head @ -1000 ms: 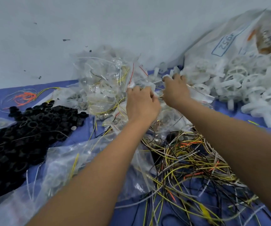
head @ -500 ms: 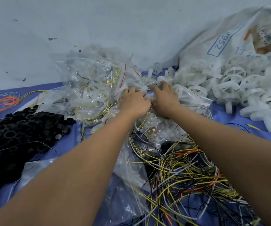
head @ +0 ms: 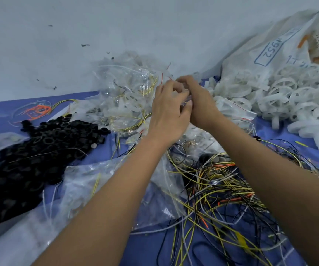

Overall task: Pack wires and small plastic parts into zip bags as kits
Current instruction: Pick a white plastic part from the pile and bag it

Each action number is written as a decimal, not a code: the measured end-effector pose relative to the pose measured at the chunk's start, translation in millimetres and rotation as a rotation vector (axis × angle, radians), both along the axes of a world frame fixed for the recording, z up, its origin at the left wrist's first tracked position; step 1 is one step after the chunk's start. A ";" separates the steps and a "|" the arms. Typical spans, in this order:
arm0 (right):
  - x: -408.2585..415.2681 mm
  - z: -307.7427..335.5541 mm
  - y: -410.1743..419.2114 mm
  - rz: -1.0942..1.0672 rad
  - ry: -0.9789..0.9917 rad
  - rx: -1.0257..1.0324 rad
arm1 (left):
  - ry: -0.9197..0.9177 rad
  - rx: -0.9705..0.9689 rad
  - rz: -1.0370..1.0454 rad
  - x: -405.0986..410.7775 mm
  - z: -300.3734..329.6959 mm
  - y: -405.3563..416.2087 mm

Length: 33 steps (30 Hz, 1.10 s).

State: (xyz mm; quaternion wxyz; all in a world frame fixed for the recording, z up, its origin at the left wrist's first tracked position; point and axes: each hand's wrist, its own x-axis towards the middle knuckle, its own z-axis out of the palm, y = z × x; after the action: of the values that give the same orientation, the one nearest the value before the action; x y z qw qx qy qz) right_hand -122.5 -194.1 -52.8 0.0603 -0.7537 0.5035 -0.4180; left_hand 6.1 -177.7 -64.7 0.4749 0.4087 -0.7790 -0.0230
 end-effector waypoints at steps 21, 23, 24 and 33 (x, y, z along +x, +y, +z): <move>64.0 -59.8 150.2 0.232 -1.373 0.500 | 0.299 0.540 0.296 63.5 -82.9 136.5; 65.0 -60.2 151.3 0.365 -1.410 0.562 | 0.440 0.553 0.296 66.4 -83.5 135.1; 66.6 -61.4 151.9 0.412 -1.388 0.586 | 0.515 0.554 0.288 67.0 -83.8 134.6; 62.5 -67.9 151.4 0.199 -0.996 0.598 | 0.880 0.437 0.256 64.1 -80.1 144.1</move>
State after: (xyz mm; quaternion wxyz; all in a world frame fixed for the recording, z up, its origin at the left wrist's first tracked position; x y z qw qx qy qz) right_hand -60.0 -42.7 -120.7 0.5382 -0.4605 0.4375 -0.5539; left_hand 70.3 -33.6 -144.8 0.6604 0.5424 -0.4259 -0.2971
